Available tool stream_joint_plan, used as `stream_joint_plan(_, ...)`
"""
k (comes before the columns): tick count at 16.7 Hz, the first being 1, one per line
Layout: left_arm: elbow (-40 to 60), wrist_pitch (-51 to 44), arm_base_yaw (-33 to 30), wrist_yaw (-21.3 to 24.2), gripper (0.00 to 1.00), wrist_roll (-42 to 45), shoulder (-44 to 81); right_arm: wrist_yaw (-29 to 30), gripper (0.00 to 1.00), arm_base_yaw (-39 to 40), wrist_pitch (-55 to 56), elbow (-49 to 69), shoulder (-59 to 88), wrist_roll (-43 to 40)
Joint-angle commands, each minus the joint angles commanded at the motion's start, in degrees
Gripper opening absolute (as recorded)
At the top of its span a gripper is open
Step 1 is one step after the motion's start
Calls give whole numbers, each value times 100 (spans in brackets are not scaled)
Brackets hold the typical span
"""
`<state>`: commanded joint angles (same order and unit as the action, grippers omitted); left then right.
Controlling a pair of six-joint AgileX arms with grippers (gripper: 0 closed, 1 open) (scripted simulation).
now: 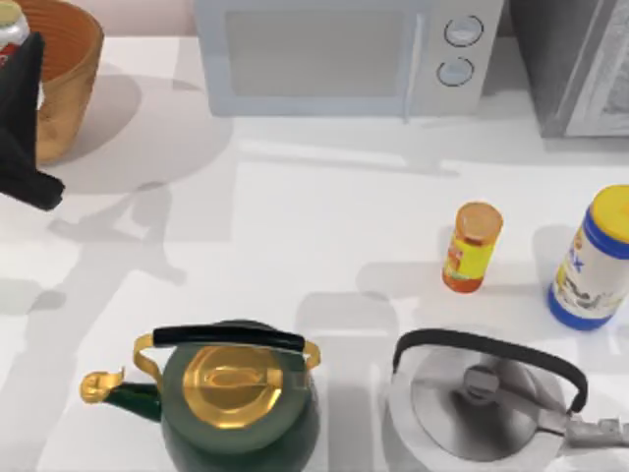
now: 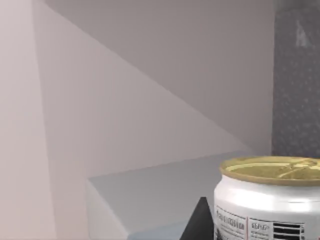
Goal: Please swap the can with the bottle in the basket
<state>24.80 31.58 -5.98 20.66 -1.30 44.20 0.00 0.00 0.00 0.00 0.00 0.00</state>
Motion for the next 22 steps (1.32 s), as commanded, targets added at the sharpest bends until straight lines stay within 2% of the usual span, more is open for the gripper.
stream_joint_plan(6, 948, 1132, -324, 1009, 0, 102, 1835, 0, 100, 0, 0, 0, 0, 0)
stream_joint_plan(22, 2881, 3357, -878, 3064, 0, 111, 6330, 0, 100, 0, 0, 0, 0, 0)
